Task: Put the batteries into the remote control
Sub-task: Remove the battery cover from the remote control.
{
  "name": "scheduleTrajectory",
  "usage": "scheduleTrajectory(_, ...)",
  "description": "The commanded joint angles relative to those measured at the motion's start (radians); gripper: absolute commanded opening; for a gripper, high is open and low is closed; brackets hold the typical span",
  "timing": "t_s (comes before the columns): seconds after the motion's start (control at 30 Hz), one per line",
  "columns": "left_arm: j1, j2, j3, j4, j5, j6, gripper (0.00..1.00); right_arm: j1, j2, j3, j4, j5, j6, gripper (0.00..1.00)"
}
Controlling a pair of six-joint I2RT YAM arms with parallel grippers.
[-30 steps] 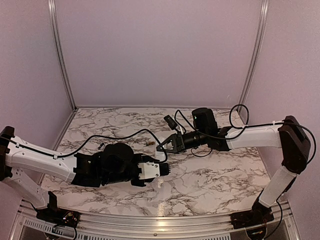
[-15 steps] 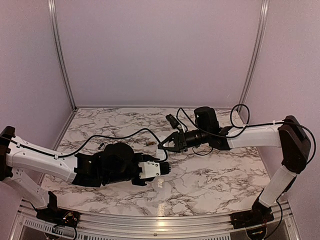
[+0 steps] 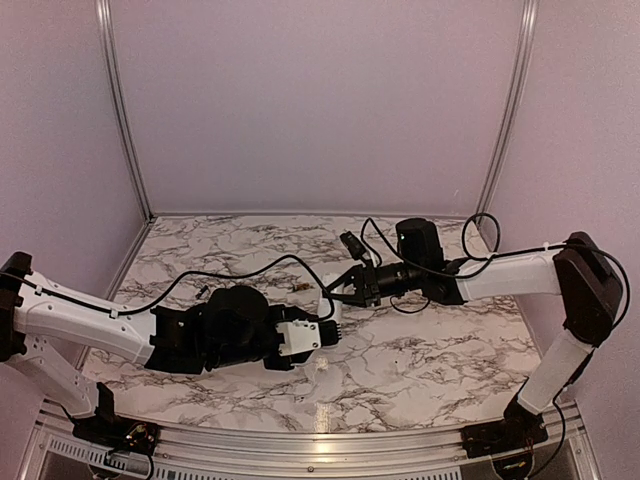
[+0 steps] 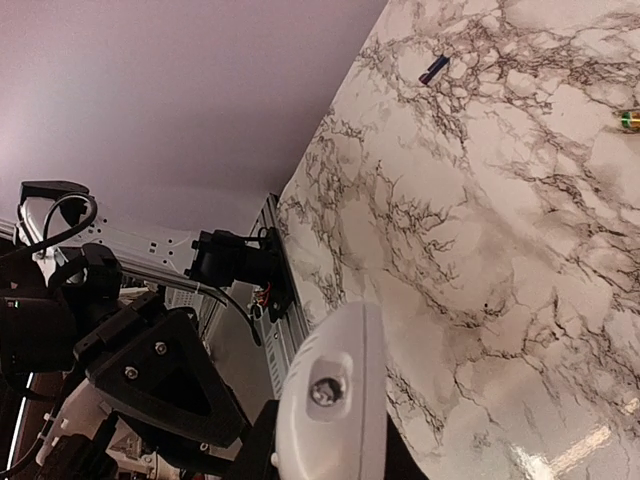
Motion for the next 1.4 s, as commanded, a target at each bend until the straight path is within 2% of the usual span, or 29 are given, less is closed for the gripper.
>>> scheduleTrajectory(0.0, 0.011, -0.038, -0.013, 0.037, -0.044, -0.038, 0.45, -0.019, -0.004, -0.007, 0.015, 0.000, 0.000, 0.00)
scheduleTrajectory(0.4, 0.014, -0.003, 0.008, 0.016, 0.039, -0.029, 0.51, -0.014, 0.008, -0.007, 0.016, -0.007, 0.013, 0.00)
scheduleTrajectory(1.07, 0.023, 0.057, 0.052, -0.010, 0.012, -0.023, 0.49, 0.039, 0.027, 0.023, 0.013, -0.030, 0.007, 0.00)
scheduleTrajectory(1.37, 0.019, 0.018, 0.076, -0.046, 0.029, -0.017, 0.49, 0.031, 0.039, 0.014, 0.014, -0.026, 0.004, 0.00)
